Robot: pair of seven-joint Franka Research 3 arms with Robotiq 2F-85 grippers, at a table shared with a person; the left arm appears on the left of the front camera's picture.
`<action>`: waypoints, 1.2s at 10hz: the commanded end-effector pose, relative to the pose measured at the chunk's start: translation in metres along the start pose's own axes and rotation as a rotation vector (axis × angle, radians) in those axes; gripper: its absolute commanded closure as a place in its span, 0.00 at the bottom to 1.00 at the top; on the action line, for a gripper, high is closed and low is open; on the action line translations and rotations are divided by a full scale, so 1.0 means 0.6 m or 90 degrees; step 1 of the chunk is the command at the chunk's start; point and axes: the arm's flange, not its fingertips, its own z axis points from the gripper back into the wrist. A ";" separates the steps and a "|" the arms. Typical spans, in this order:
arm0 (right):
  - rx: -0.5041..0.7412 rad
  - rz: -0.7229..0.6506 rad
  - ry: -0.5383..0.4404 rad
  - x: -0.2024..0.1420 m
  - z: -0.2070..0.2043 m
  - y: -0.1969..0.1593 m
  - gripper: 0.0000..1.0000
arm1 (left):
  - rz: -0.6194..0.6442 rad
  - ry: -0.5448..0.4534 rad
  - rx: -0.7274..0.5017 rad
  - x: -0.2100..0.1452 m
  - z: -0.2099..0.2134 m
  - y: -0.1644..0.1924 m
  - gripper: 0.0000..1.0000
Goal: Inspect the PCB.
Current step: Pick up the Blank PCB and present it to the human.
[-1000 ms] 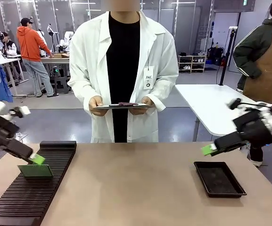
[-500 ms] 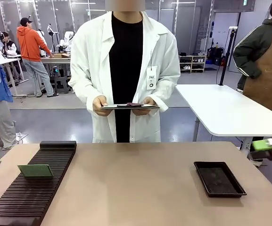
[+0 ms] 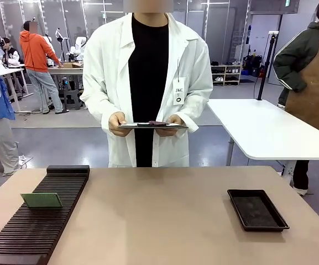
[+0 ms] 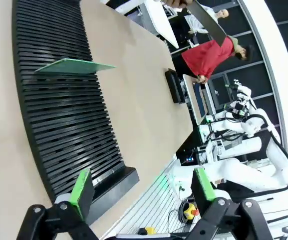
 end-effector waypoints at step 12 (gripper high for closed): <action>0.000 0.000 0.000 0.000 0.000 0.000 0.00 | -0.183 0.045 0.245 0.074 0.005 -0.133 0.00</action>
